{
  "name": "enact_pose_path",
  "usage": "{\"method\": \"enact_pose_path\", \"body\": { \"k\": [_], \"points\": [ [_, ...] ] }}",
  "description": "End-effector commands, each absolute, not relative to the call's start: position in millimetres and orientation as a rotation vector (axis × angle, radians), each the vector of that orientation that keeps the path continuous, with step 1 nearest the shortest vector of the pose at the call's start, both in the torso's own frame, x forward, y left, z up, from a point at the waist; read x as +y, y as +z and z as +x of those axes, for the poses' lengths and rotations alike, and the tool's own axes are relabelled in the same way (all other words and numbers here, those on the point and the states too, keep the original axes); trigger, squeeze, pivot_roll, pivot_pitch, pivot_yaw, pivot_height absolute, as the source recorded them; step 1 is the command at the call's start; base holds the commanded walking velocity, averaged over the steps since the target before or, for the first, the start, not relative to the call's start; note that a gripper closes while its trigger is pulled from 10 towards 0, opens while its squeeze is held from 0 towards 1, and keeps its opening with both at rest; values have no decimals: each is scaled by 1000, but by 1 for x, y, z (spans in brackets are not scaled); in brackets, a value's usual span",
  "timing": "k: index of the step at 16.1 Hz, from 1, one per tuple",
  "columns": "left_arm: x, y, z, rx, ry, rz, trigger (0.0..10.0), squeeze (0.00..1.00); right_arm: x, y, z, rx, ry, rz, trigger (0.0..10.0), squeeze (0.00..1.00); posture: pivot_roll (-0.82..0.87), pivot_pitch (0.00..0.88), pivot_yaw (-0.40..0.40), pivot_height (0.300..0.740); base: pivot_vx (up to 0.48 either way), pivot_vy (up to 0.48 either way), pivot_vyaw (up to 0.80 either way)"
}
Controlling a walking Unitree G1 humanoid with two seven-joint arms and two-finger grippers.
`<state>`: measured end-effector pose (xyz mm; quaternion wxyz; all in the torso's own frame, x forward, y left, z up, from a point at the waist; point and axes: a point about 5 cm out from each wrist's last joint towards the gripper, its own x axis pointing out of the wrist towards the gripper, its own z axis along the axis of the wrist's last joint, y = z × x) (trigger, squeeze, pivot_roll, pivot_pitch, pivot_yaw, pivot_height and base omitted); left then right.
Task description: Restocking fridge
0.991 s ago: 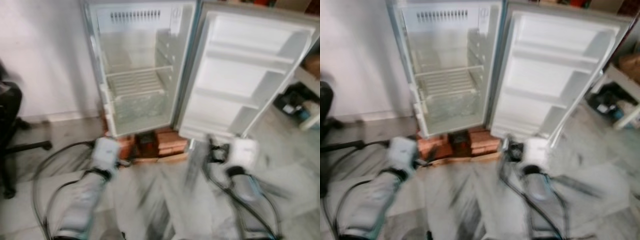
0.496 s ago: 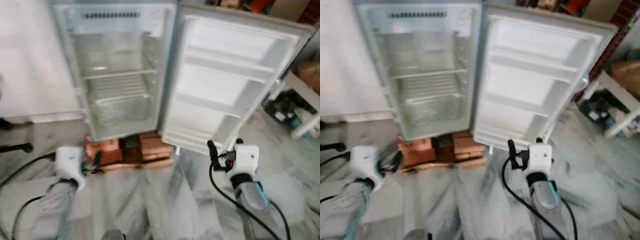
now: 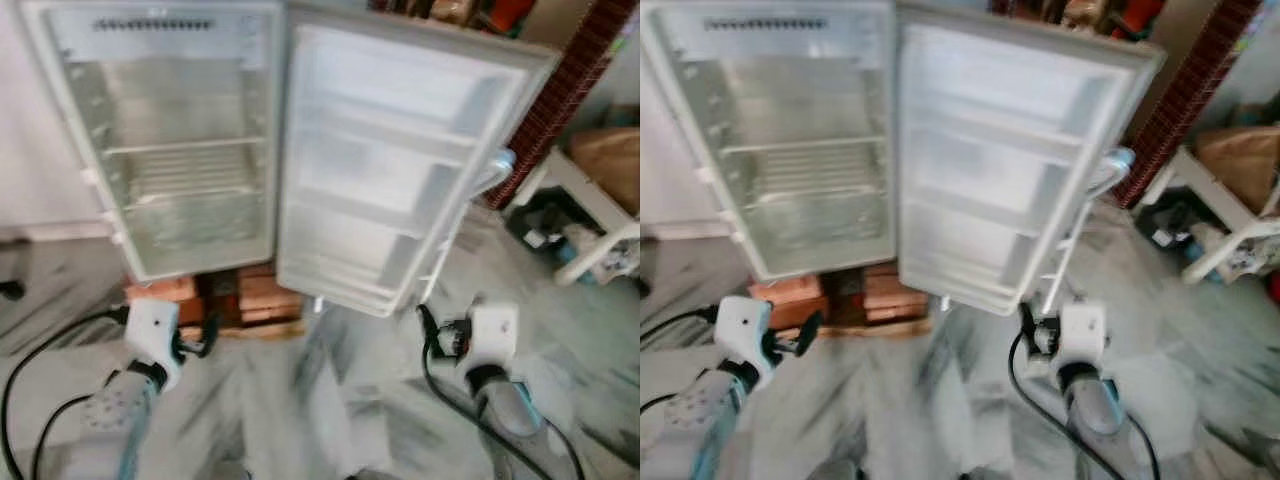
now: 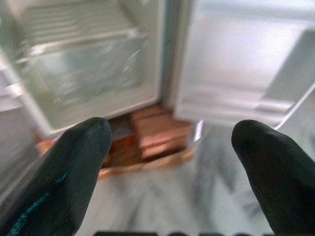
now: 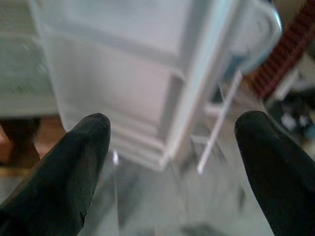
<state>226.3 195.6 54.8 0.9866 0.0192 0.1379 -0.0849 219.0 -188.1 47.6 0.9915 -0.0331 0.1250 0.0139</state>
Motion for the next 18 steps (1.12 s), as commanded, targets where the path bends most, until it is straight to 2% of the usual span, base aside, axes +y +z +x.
{"method": "enact_pose_path", "body": {
  "k": [1,3,4,7,8,10,11,15,18],
  "points": [
    [188,53,222,272,-173,35,10000,0,-190,45,212,282,28,-80,10000,0,55,33,-51,740,0,-424,0],
    [161,67,224,129,-276,184,10000,0,-187,48,208,259,82,-136,10000,0,64,25,-37,740,0,-439,0],
    [155,74,229,95,-258,176,10000,0,-185,51,214,221,102,-155,10000,0,65,26,-35,740,0,-435,0],
    [157,81,241,60,-153,155,10000,0,-181,66,240,122,9,-116,10000,0,87,19,-45,740,0,-425,0],
    [158,82,243,60,-138,147,10000,0,-176,68,245,123,-34,-40,10000,0,95,22,-44,740,0,-409,0],
    [161,79,246,65,-147,166,10000,0,-156,68,246,107,43,-29,10000,0,83,25,-37,740,0,0,0],
    [164,81,249,48,-134,170,10000,0,-157,67,243,103,62,-35,10000,0,81,19,-44,740,0,0,0],
    [174,81,252,51,-62,103,10000,0,-167,60,235,119,23,-22,10000,0,67,29,-44,740,0,0,752],
    [164,76,248,55,-102,99,10000,0,-169,62,236,108,42,-51,10000,0,56,39,-43,740,90,0,763]
  ]
}}
